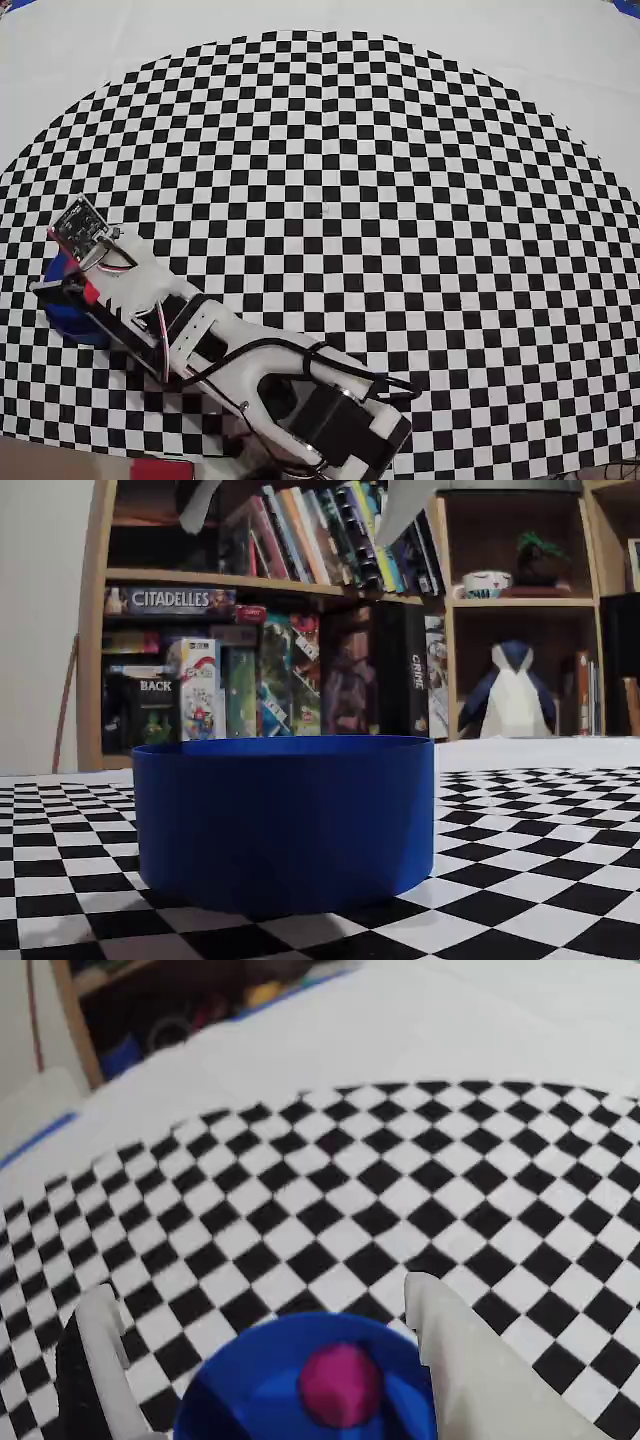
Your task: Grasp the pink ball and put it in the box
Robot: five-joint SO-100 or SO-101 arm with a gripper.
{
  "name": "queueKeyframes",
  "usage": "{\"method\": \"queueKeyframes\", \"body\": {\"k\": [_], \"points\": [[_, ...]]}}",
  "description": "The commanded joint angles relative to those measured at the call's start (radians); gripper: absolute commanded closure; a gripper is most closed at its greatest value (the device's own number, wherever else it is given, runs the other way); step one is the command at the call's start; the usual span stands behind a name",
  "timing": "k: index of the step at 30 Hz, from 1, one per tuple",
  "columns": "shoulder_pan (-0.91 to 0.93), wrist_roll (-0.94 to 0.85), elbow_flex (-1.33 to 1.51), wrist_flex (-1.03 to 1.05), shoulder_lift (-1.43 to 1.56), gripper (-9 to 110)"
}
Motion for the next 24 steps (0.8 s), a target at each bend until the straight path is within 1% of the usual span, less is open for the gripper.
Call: {"method": "queueKeyframes", "body": {"k": [1, 6, 12, 18, 24], "points": [[0.026, 0.078, -0.041, -0.037, 0.052, 68], [0.087, 0.227, -0.04, -0.049, 0.109, 68], [0.204, 0.431, -0.025, -0.049, 0.183, 68], [0.374, 0.617, 0.006, -0.046, 0.262, 69], [0.555, 0.845, 0.063, -0.031, 0.356, 69]]}}
